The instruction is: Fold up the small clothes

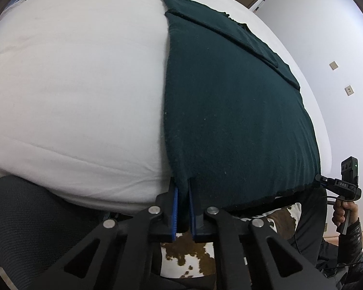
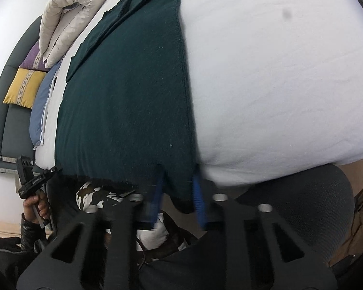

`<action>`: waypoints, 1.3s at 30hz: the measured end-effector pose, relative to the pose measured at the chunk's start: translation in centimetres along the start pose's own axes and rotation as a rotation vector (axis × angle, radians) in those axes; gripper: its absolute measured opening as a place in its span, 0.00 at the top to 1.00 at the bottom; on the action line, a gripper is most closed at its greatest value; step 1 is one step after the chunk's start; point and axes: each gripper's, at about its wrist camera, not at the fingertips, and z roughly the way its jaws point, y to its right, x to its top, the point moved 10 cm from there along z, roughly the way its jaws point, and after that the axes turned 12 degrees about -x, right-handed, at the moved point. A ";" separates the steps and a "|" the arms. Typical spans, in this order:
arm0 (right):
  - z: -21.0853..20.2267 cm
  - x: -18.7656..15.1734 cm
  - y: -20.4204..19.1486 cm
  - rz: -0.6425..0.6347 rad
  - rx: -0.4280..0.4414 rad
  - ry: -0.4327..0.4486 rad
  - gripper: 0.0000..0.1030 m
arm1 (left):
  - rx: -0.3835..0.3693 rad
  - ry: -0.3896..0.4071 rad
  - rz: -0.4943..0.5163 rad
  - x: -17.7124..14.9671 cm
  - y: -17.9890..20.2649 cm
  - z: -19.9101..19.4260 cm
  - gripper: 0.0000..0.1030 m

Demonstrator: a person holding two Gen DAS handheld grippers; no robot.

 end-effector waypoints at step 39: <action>-12.1 22.0 -11.6 0.061 0.338 0.418 0.93 | -0.371 0.418 -0.161 17.4 3.3 -9.8 0.99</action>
